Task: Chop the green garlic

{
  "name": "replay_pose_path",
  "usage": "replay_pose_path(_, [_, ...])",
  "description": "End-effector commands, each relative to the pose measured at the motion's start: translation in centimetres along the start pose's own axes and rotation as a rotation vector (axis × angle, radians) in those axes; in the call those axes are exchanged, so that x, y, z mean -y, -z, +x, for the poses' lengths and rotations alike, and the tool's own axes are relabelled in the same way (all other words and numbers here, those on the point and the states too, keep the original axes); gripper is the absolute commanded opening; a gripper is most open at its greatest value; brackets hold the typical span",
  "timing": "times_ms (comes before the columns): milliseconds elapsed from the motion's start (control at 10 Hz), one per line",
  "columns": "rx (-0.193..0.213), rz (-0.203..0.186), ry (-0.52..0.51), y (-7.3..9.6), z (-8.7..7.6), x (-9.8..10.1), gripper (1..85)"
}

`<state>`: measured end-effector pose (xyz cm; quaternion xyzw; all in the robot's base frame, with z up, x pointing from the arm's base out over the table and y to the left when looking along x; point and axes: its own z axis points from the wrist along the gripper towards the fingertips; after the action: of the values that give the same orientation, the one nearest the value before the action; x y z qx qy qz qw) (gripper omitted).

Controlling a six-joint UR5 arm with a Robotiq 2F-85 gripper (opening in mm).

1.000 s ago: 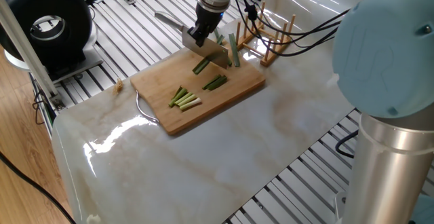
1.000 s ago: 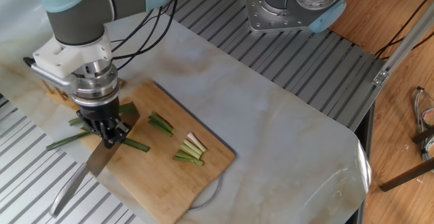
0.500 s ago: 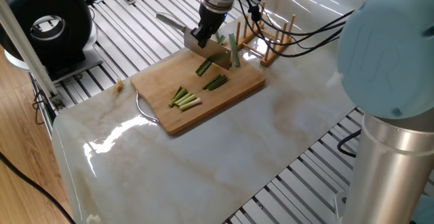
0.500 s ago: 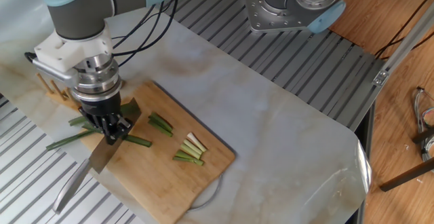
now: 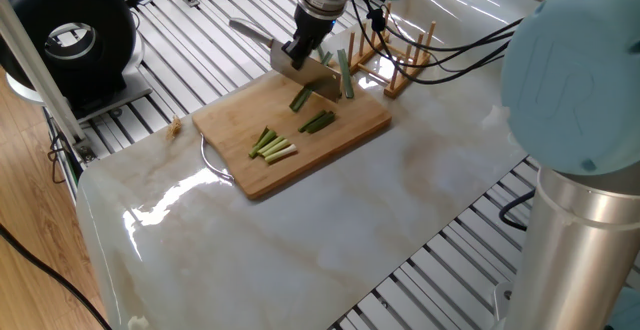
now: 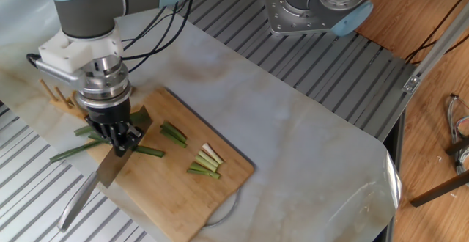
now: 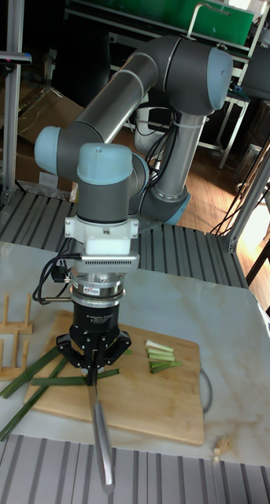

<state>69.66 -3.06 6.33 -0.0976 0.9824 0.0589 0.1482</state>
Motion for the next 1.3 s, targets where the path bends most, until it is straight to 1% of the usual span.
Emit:
replay_pose_path(0, [0.040, -0.003, 0.003, 0.2, -1.1, 0.0, 1.3])
replay_pose_path(200, [0.057, 0.006, -0.017, -1.0, -1.9, -1.0, 1.3])
replay_pose_path(400, [0.058, 0.021, -0.026, -1.7, -2.1, -1.5, 1.3])
replay_pose_path(600, [0.052, 0.020, -0.022, -1.4, -2.0, -1.3, 1.3])
replay_pose_path(900, [0.033, 0.007, -0.011, 0.0, -1.1, -0.7, 1.3])
replay_pose_path(1000, [0.028, 0.009, -0.011, 0.0, -0.9, -0.5, 1.3])
replay_pose_path(1100, [0.028, 0.007, -0.013, -0.4, -0.9, -0.4, 1.3])
replay_pose_path(1200, [0.034, 0.019, -0.018, -0.9, -1.0, -0.4, 1.3])
